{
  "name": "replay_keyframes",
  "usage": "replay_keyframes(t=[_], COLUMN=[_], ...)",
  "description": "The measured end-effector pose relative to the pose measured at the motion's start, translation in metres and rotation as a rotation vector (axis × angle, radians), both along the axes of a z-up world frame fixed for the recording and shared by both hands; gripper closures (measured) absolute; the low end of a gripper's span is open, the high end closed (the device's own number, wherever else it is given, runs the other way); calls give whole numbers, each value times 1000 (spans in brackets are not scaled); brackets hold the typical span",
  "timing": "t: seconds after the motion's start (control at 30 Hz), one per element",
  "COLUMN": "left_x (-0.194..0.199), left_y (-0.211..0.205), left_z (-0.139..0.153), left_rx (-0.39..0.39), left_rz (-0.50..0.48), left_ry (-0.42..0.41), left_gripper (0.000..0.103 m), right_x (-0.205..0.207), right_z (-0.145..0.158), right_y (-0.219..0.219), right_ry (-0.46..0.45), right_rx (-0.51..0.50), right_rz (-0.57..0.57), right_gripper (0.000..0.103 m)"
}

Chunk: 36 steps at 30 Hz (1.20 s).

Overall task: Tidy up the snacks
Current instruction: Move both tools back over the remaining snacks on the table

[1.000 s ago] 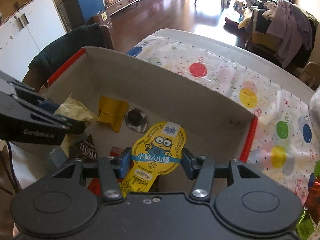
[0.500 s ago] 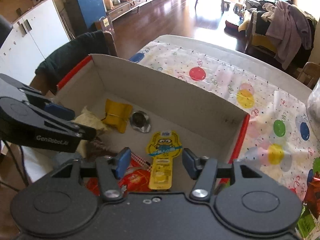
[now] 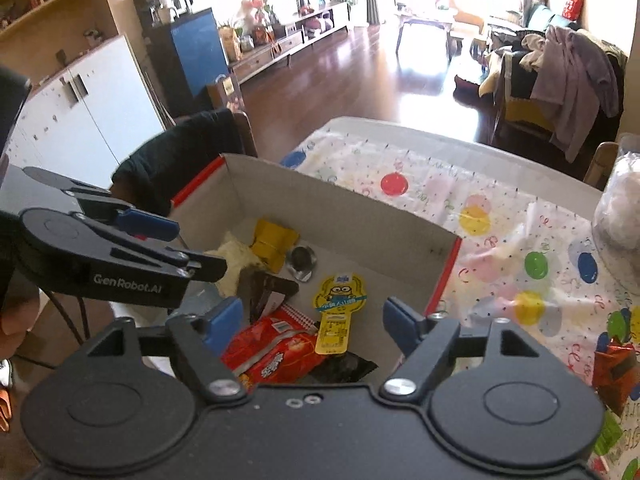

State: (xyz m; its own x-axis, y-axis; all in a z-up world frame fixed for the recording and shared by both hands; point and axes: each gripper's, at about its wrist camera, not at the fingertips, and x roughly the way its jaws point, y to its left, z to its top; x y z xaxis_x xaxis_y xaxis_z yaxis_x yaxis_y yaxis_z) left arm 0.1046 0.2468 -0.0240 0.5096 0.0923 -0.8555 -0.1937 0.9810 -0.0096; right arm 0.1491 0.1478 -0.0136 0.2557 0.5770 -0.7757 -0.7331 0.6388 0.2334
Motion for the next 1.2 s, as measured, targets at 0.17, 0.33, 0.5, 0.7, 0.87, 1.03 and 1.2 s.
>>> replay_keyframes(t=[0.17, 0.33, 0.5, 0.7, 0.87, 1.03, 1.2], left_x=[-12, -22, -30, -39, -39, -31, -19], left_y=[-18, -40, -65, -98, -131, -169, -206], left_z=[17, 28, 36, 43, 45, 38, 29], left_rx=[8, 3, -12, 0, 4, -11, -29], left_rz=[-31, -59, -87, -105, -130, -167, -192], left_ry=[-70, -123, -163, -228, -277, -296, -287], left_gripper=[39, 32, 30, 24, 19, 19, 18], right_x=[-6, -9, -12, -17, -21, -20, -14], right_z=[13, 20, 25, 31, 32, 26, 12], right_y=[-24, -50, -78, -117, -157, -199, -236], right_ry=[-5, -4, 1, -26, -54, -53, -48], right_rx=[51, 92, 134, 166, 193, 201, 161], right_rz=[-33, -68, -83, -105, -139, -166, -199], right_gripper=[19, 16, 15, 13, 3, 0, 0])
